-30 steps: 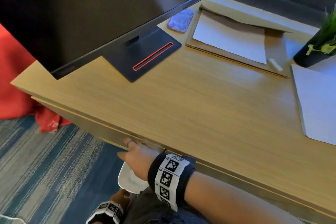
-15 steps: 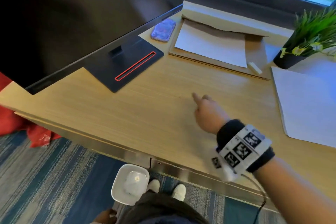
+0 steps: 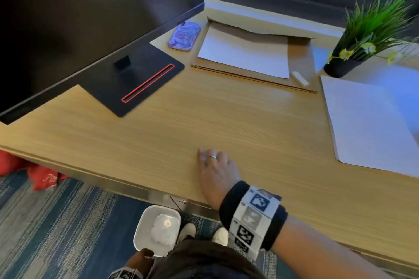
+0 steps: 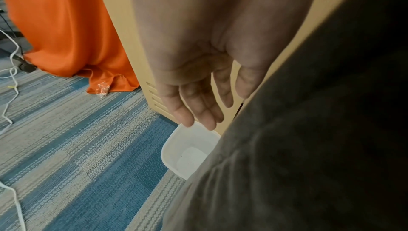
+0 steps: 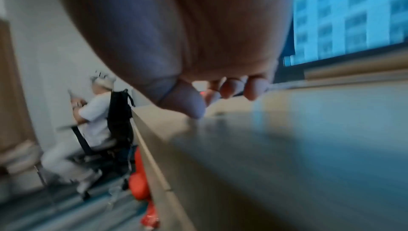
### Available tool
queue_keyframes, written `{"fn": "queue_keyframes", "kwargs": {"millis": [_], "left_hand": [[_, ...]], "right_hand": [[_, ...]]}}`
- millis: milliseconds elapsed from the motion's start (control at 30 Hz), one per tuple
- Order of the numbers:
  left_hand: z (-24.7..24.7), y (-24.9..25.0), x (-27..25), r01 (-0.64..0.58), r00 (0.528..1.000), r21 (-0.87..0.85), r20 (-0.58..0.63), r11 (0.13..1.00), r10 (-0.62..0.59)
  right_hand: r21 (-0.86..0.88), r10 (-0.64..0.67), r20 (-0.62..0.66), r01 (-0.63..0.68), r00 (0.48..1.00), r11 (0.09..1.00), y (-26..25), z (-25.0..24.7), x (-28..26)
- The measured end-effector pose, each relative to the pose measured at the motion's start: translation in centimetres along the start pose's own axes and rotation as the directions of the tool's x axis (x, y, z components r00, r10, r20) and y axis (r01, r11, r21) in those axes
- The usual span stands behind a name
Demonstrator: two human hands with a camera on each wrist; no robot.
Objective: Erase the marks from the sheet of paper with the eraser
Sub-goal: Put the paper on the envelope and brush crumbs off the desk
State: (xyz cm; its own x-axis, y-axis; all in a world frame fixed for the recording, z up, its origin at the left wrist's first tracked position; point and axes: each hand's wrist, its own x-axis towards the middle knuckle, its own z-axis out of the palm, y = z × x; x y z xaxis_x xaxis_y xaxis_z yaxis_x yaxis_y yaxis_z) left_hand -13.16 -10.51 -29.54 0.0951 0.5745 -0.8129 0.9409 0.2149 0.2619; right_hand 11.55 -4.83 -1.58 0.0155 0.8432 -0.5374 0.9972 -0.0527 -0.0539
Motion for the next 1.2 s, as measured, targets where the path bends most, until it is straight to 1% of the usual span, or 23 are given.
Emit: {"fn": "queue_keyframes", "kwargs": {"millis": [33, 100, 133, 167, 233, 267, 300, 367, 433, 467, 500, 567, 633, 667, 700, 767, 833, 900, 933, 1000, 1067, 1133, 1200], "left_hand": [[0.2, 0.2, 0.1, -0.007, 0.999, 0.001, 0.052, 1.000, 0.007], [0.8, 0.5, 0.4, 0.014, 1.000, -0.034, 0.012, 0.999, -0.014], [0.6, 0.4, 0.1, 0.015, 1.000, -0.022, 0.016, 1.000, -0.015], [0.8, 0.2, 0.3, 0.056, 0.998, -0.039, 0.005, 0.998, -0.056], [1.6, -0.3, -0.2, 0.065, 0.998, -0.097, 0.006, 0.993, -0.064], [2.2, -1.1, -0.3, 0.085, 0.996, -0.117, -0.005, 0.989, -0.086], [2.6, -1.6, -0.6, 0.098, 0.995, -0.134, -0.016, 0.986, -0.101], [3.1, -2.9, -0.7, 0.134, 0.989, -0.145, -0.038, 0.980, -0.140], [3.6, -3.8, -0.7, 0.134, 0.988, -0.165, -0.054, 0.977, -0.145], [3.5, -3.9, -0.8, 0.151, 0.986, -0.166, -0.044, 0.974, -0.160], [3.4, -3.9, -0.8, 0.150, 0.986, -0.172, -0.039, 0.973, -0.159], [3.4, -4.0, -0.5, 0.143, 0.988, -0.162, -0.036, 0.976, -0.151], [3.5, -3.8, -0.6, 0.149, 0.988, -0.146, -0.026, 0.978, -0.155], [3.5, -3.7, -0.6, 0.154, 0.987, -0.143, -0.022, 0.978, -0.159], [3.6, -3.8, -0.5, 0.147, 0.988, -0.145, -0.033, 0.978, -0.153], [3.4, -3.7, -0.5, 0.135, 0.988, -0.158, -0.059, 0.978, -0.146], [3.4, -3.9, -0.4, 0.126, 0.987, -0.172, -0.075, 0.977, -0.141], [3.2, -3.9, -0.3, 0.149, 0.986, -0.175, -0.051, 0.973, -0.160], [3.2, -4.0, -0.3, 0.156, 0.985, -0.192, -0.036, 0.969, -0.166], [3.0, -4.2, 0.0, 0.156, 0.987, -0.200, -0.016, 0.967, -0.163], [2.9, -4.6, 0.1, 0.153, 0.987, -0.206, -0.008, 0.966, -0.158], [3.1, -5.0, 0.2, 0.155, 0.987, -0.211, -0.002, 0.965, -0.159], [3.2, -5.2, 0.0, 0.162, 0.986, -0.204, -0.003, 0.965, -0.166]], "right_hand": [[-0.015, -0.095, -0.026, 0.095, 0.995, 0.995, -0.8, 0.3, -0.3], [0.033, -0.226, -0.010, 0.226, 0.974, 0.974, -1.2, 0.5, -0.3], [0.091, -0.196, 0.001, 0.195, 0.981, 0.977, -0.7, 0.3, -0.4], [0.159, -0.107, -0.001, 0.105, 0.994, 0.982, 0.0, 0.1, -0.4], [0.292, 0.164, 0.050, -0.171, 0.985, 0.941, 1.6, -0.1, 0.1], [0.313, 0.238, 0.096, -0.257, 0.966, 0.915, 2.0, 0.0, 0.5], [0.283, 0.232, 0.114, -0.256, 0.966, 0.924, 1.8, 0.2, 0.7], [0.198, 0.040, 0.152, -0.070, 0.988, 0.978, -0.1, 1.0, 0.6], [0.280, -0.211, 0.208, 0.149, 0.955, 0.949, -2.5, 0.8, 0.0], [0.363, -0.269, 0.198, 0.184, 0.943, 0.913, -2.8, 0.2, -0.4], [0.428, -0.258, 0.159, 0.169, 0.953, 0.888, -2.4, -0.7, -0.5], [0.454, -0.055, 0.082, 0.012, 0.995, 0.891, -0.4, -2.1, -0.3], [0.404, 0.176, 0.130, -0.214, 0.976, 0.889, 1.7, -2.3, 0.1], [0.349, 0.227, 0.181, -0.279, 0.957, 0.895, 2.0, -2.0, 0.3], [0.298, 0.225, 0.212, -0.282, 0.951, 0.912, 1.6, -1.5, 0.6], [0.215, 0.109, 0.205, -0.153, 0.973, 0.965, -0.7, -0.2, 1.0], [0.156, -0.106, 0.187, 0.077, 0.977, 0.985, -4.0, 0.9, 0.8], [0.143, -0.318, 0.204, 0.293, 0.926, 0.945, -6.5, 1.3, 0.5], [0.157, -0.363, 0.197, 0.336, 0.911, 0.929, -6.9, 1.0, 0.5], [0.169, -0.299, 0.115, 0.278, 0.947, 0.946, -6.2, 0.1, 1.0], [0.150, -0.106, 0.049, 0.097, 0.993, 0.984, -4.3, -1.1, 2.3], [0.116, 0.061, 0.076, -0.070, 0.995, 0.991, -3.0, -1.6, 4.0], [0.064, 0.048, 0.089, -0.053, 0.995, 0.997, -3.9, -0.9, 4.9]]}}
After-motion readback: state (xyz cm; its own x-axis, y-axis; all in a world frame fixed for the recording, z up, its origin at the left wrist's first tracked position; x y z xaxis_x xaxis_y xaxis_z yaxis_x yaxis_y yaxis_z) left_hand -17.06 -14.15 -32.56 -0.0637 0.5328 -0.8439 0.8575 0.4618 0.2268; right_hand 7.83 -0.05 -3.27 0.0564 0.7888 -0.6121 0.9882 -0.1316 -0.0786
